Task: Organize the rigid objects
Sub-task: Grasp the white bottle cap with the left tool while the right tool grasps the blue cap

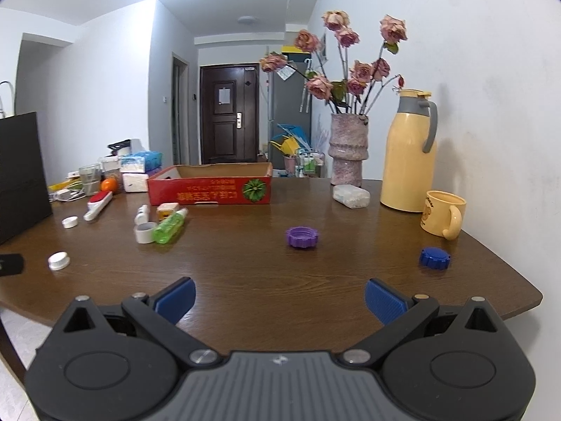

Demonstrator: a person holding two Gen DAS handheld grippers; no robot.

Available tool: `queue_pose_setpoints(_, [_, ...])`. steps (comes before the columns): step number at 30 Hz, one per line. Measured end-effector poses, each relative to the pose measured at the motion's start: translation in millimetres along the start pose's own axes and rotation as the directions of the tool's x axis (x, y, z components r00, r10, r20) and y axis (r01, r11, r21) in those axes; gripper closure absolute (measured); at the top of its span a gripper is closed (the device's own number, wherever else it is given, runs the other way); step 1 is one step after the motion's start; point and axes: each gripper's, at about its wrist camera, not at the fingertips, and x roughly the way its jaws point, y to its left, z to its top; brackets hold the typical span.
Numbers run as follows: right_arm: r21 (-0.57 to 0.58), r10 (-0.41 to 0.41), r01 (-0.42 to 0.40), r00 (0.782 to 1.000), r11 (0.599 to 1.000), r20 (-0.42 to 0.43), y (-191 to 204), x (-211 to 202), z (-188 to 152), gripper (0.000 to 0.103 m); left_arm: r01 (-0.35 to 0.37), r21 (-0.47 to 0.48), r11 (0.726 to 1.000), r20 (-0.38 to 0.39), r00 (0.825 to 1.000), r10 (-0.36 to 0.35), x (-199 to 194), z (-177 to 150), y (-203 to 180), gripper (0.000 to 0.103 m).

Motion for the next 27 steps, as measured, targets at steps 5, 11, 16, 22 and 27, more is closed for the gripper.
queue_pose_setpoints(5, [0.007, -0.038, 0.038, 0.999, 0.999, -0.017, -15, 25, 5, 0.0, -0.05, -0.019, 0.999, -0.02, 0.999, 0.05, 24, 7, 15, 0.0])
queue_pose_setpoints(11, [0.012, -0.081, 0.081, 0.996, 0.997, -0.044, -36, 62, 10, 0.0, -0.105, -0.045, 0.993, -0.039, 0.994, 0.103, 53, 15, 35, 0.0])
queue_pose_setpoints(16, [0.048, -0.107, 0.111, 0.992, 0.993, -0.073, -58, 93, 9, 0.0, -0.146, -0.061, 0.987, -0.076, 0.987, 0.141, 82, 19, 47, 0.0])
queue_pose_setpoints(22, [0.056, -0.145, 0.15, 0.986, 0.987, -0.083, -79, 122, 6, 0.0, -0.178, -0.071, 0.982, -0.116, 0.979, 0.169, 118, 19, 56, 0.0])
queue_pose_setpoints(27, [0.049, -0.181, 0.184, 0.981, 0.982, -0.075, -94, 139, 5, 0.0, -0.202, -0.092, 0.975, -0.153, 0.97, 0.187, 149, 17, 61, 0.0])
